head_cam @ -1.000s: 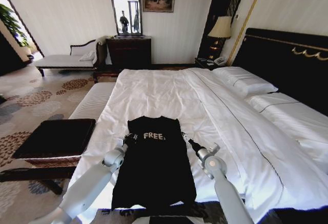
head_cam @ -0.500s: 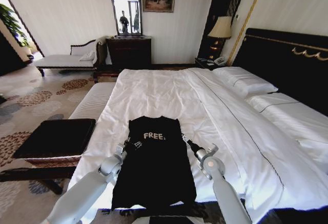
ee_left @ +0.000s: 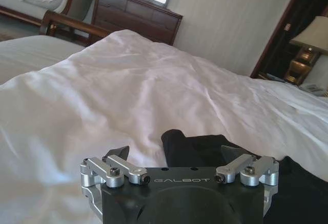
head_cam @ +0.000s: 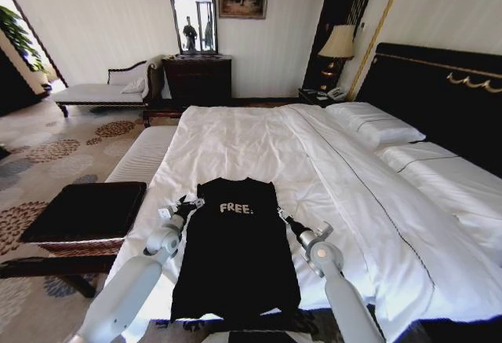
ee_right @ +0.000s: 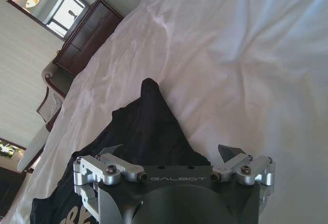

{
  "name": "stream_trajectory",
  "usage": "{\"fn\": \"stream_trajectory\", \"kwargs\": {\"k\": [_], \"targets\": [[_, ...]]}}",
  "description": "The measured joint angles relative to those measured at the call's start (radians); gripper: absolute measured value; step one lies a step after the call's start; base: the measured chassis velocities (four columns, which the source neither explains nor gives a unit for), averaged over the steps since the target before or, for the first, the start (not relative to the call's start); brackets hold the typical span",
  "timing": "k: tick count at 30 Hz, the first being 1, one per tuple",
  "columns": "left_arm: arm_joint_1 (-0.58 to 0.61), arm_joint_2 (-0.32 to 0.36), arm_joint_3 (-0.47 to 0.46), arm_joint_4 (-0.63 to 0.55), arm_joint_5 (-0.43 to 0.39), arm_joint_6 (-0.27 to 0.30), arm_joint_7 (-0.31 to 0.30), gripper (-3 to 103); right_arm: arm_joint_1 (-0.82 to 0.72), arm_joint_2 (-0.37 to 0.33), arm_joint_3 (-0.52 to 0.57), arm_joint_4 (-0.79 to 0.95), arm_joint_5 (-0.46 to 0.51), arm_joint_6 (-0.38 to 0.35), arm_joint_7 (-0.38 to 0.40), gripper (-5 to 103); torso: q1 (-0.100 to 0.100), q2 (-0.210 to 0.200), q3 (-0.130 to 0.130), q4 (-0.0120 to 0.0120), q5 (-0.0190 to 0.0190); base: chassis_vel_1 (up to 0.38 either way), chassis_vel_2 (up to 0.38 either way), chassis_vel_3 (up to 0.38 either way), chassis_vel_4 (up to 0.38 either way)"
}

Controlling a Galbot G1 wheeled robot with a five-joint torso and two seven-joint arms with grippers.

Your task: Fold the clothes on the bed and place them into the basket.

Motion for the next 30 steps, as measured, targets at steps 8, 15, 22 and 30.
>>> {"fn": "stream_trajectory", "kwargs": {"k": [8, 15, 22, 30], "targets": [[-0.130, -0.043, 0.027, 0.167, -0.040, 0.006, 0.046, 100, -0.023, -0.015, 0.012, 0.026, 0.005, 0.001, 0.003, 100, 0.000, 0.000, 0.000, -0.0003, 0.0004, 0.000, 0.000, 0.000, 0.000], [-0.161, -0.076, 0.027, 0.270, -0.058, -0.002, 0.086, 100, -0.007, -0.026, 0.006, 0.028, 0.018, 0.000, 0.009, 100, 0.000, 0.000, 0.000, 0.0002, 0.0001, 0.000, 0.000, 0.000, 0.000], [-0.240, -0.101, 0.046, 0.365, -0.061, -0.005, 0.107, 98, 0.017, -0.027, 0.000, 0.015, 0.022, -0.002, 0.016, 100, 0.000, 0.000, 0.000, 0.0000, 0.0003, 0.000, 0.000, 0.000, 0.000], [-0.291, -0.154, 0.059, 0.448, -0.064, -0.007, 0.141, 96, 0.012, -0.023, 0.003, 0.012, 0.021, -0.003, 0.018, 100, 0.000, 0.000, 0.000, -0.0002, 0.0003, 0.000, 0.000, 0.000, 0.000]]}}
